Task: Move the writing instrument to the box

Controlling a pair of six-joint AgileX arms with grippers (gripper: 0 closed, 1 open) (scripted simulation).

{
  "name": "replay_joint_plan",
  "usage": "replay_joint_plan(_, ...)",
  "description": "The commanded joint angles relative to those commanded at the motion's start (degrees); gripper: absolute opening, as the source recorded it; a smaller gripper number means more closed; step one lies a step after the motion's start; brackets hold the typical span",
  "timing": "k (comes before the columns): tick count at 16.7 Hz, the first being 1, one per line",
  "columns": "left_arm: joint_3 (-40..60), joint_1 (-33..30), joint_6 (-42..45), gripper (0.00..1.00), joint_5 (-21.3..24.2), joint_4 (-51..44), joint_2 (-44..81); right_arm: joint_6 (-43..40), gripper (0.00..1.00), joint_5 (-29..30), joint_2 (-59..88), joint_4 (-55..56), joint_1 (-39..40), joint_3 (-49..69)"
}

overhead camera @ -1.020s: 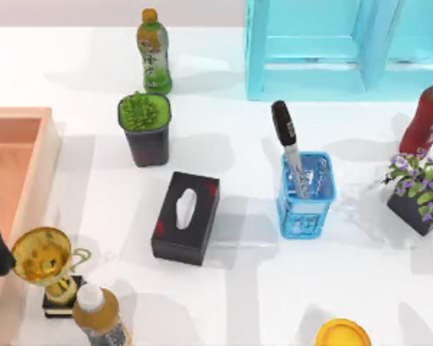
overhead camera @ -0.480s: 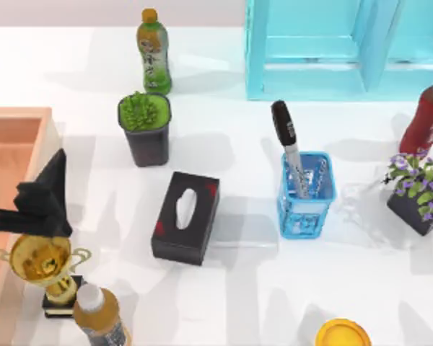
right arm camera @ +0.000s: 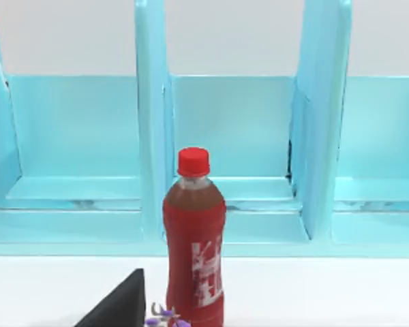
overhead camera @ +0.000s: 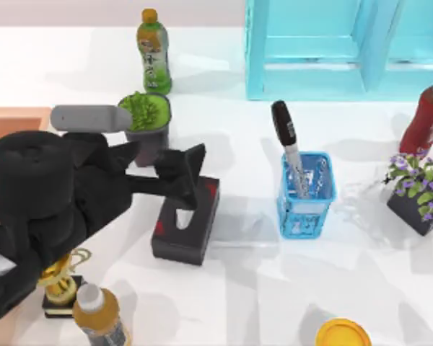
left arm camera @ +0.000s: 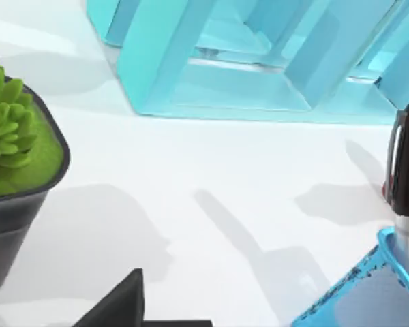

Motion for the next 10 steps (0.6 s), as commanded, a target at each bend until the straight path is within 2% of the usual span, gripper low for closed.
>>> replay_joint_plan(5, 6.7, -8.1, -5.9, 1.0, 1.6, 8.9, 18.7, 0.0, 1.0, 0.0, 0.0, 0.0, 0.0, 0.0)
replay_joint_plan(10, 8.7, -10.5, -7.5, 1.0, 2.2, 11.6, 23.9, 0.0, 1.0, 0.0, 0.0, 0.0, 0.0, 0.0)
